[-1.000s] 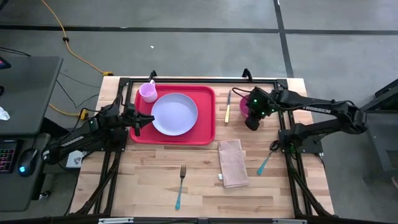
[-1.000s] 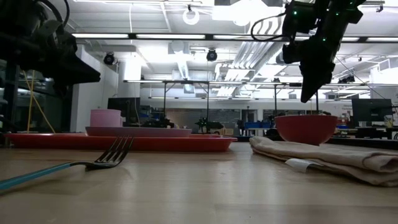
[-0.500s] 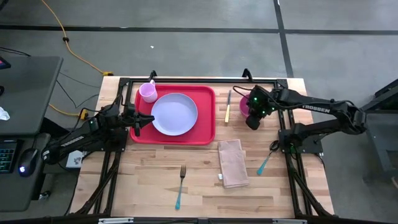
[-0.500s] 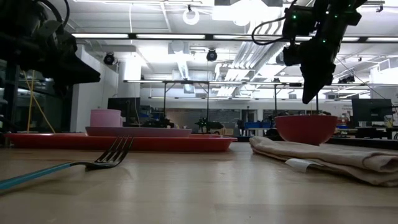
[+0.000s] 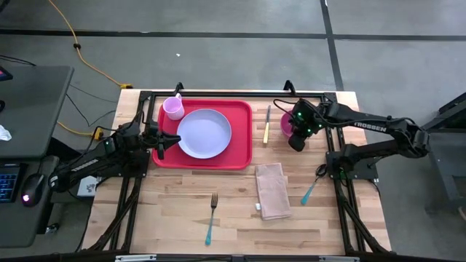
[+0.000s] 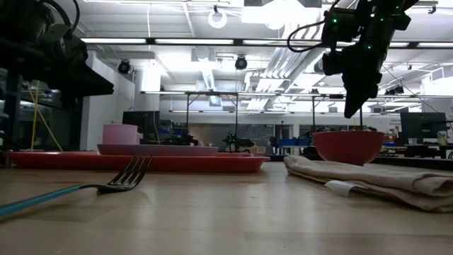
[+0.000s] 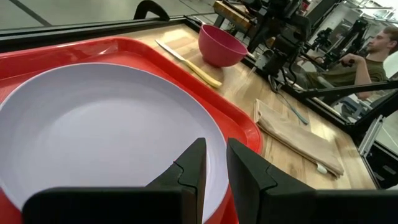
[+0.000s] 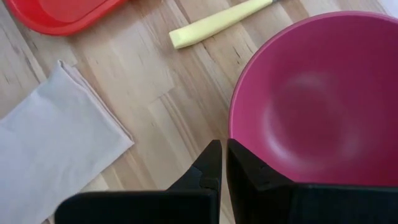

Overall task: Set up tray
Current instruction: Put the pink bowl on the purple plate

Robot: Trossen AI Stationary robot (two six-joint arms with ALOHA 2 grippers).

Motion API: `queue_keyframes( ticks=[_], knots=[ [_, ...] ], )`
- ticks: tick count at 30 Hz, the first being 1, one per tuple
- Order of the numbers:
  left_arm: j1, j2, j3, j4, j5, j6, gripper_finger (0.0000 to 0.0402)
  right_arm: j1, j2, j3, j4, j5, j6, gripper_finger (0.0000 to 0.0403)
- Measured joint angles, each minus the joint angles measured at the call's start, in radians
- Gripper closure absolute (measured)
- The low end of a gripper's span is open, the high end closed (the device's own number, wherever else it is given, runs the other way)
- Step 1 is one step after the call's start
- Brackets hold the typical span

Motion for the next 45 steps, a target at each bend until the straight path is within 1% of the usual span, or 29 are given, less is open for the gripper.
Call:
queue_keyframes(
  ticks=[8, 20, 22, 24, 31, 34, 37, 41, 45],
  knots=[
    [0.0, 0.0, 0.0, 0.0, 0.0, 0.0, 0.0307, 0.0, 0.004, 0.0, -0.001, -0.017, -0.018, 0.0402],
    [0.0, 0.0, 0.0, 0.0, 0.0, 0.0, 0.0307, 0.0, 0.049, 0.0, 0.0, -0.024, -0.043, 0.04],
    [0.0, 0.0, 0.0, 0.0, 0.0, 0.0, 0.0307, -0.002, 0.05, 0.0, 0.0, -0.023, -0.042, 0.0388],
    [0.0, 0.0, 0.0, 0.0, 0.0, 0.0, 0.0307, -0.003, 0.05, 0.0, 0.0, -0.012, -0.035, 0.0366],
    [0.0, 0.0, 0.0, 0.0, 0.0, 0.0, 0.0307, -0.013, 0.05, 0.0, 0.0, -0.007, -0.033, 0.025],
    [0.0, 0.0, 0.0, 0.0, 0.0, 0.0, 0.0307, -0.013, 0.05, 0.0, 0.0, -0.007, -0.04, 0.0215],
    [0.0, 0.0, 0.0, 0.0, 0.0, 0.0, 0.0307, -0.013, 0.05, 0.0, 0.0, -0.007, -0.062, 0.0203],
    [0.0, 0.0, 0.0, 0.0, 0.0, 0.0, 0.0307, -0.012, 0.05, 0.0, 0.0, -0.003, -0.094, 0.0206],
    [0.0, 0.0, 0.0, 0.0, 0.0, 0.0, 0.0307, -0.012, 0.052, 0.0, 0.0, -0.033, -0.111, 0.0211]
  ],
)
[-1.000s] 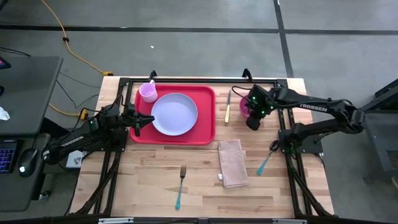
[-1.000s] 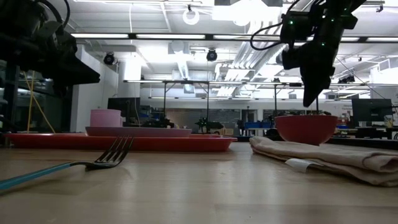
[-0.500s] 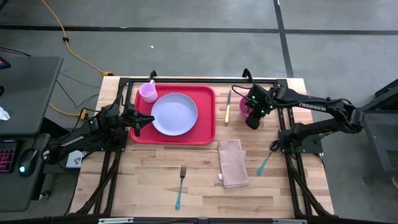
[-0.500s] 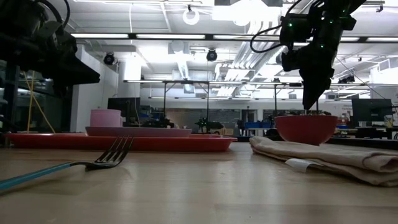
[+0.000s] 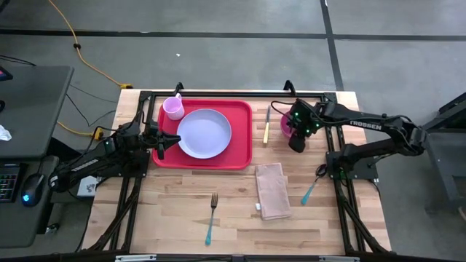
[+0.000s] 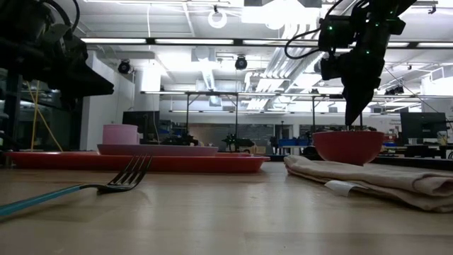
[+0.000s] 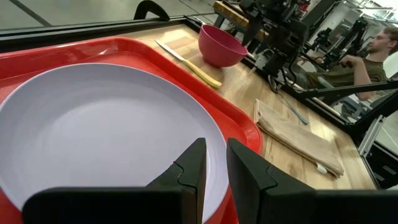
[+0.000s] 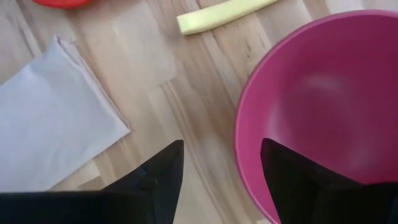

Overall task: Set up tray
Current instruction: Put the pink bowl on the purple plate

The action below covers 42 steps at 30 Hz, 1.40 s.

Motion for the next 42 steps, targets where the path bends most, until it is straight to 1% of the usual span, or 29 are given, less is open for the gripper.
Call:
queue_keyframes(
  ticks=[7, 12, 19, 25, 39, 42],
  knots=[
    [0.0, 0.0, 0.0, 0.0, 0.0, 0.0, 0.0307, 0.0, 0.064, 0.0, 0.001, -0.005, -0.056, 0.0209],
    [0.0, 0.0, 0.0, 0.0, 0.0, 0.0, 0.0307, 0.0, 0.126, 0.0, 0.01, 0.032, -0.086, 0.0209],
    [0.0, 0.0, 0.0, 0.0, 0.0, 0.0, 0.0307, 0.0, 0.167, 0.0, 0.022, 0.05, -0.09, 0.0225],
    [0.0, 0.0, 0.0, 0.0, 0.0, 0.0, 0.0307, 0.0, 0.168, 0.0, 0.023, 0.087, -0.09, 0.0263],
    [0.0, 0.0, 0.0, -0.009, 0.0, -0.001, 0.0307, 0.0, 0.168, 0.0, 0.038, 0.114, -0.11, 0.0393],
    [0.0, 0.0, 0.0, -0.021, 0.0, -0.003, 0.0307, 0.0, 0.167, 0.0, 0.042, 0.116, -0.116, 0.0397]
  ],
)
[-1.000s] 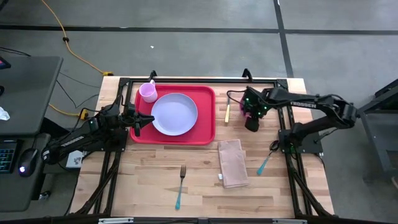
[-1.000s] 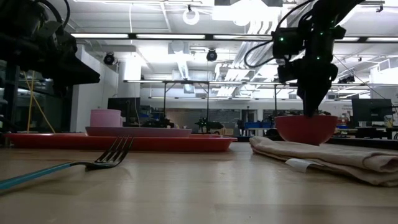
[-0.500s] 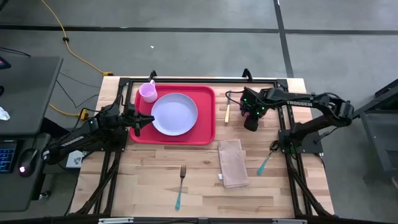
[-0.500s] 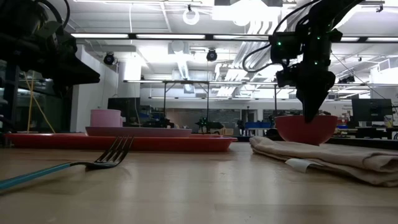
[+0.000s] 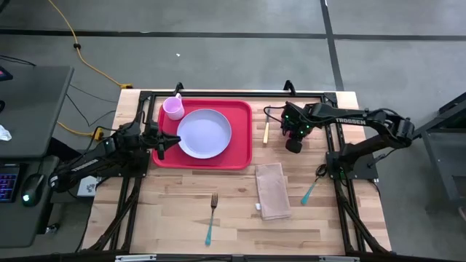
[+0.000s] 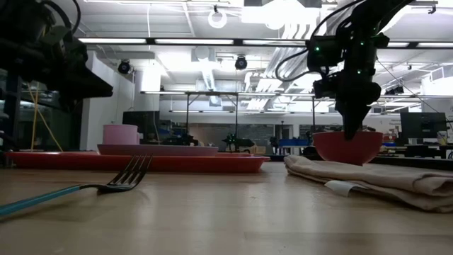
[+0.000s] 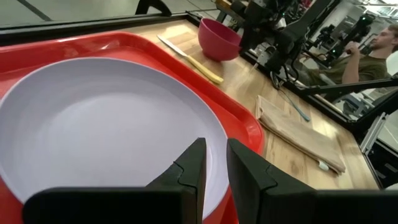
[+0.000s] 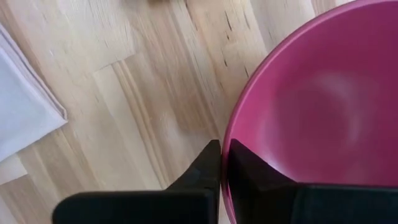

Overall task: Set up tray
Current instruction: Put the pink bowl on the purple plate

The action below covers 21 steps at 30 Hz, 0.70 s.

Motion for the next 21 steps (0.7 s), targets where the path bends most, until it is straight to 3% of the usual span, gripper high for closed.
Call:
queue_keyframes(
  ticks=[21],
  knots=[
    [0.0, 0.0, 0.0, -0.009, 0.0, -0.005, 0.0307, 0.006, 0.0, 0.0, 0.012, -0.001, 0.052, 0.0402]
  ],
)
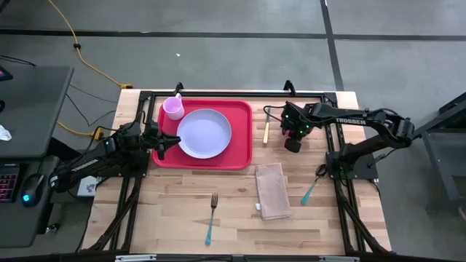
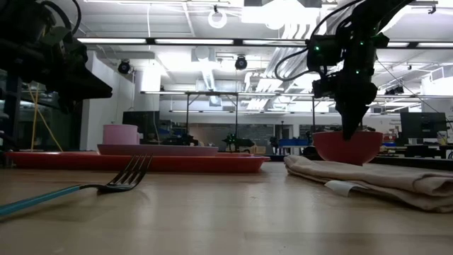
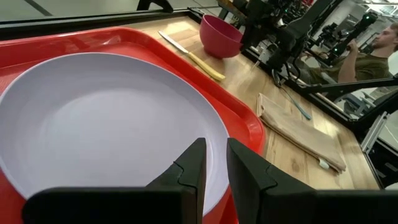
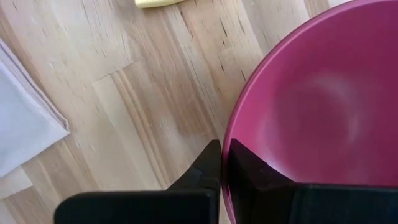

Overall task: Set up tray
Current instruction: Put the pink bowl on the purple plate

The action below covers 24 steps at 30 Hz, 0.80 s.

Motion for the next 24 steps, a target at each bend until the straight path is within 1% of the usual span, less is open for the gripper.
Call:
queue_keyframes(
  ticks=[5, 16, 24],
  knots=[
    [0.0, 0.0, 0.0, 0.0, 0.0, 0.0, 0.0307, 0.037, 0.0, 0.039, -0.047, 0.011, 0.001, 0.0403],
    [0.0, 0.0, 0.0, 0.0, 0.0, 0.0, 0.0307, 0.096, 0.0, 0.276, -0.16, 0.033, -0.022, 0.0402],
    [0.0, 0.0, 0.0, 0.0, 0.0, 0.005, 0.0307, 0.171, 0.0, 0.419, -0.218, 0.064, -0.022, 0.0402]
  ],
)
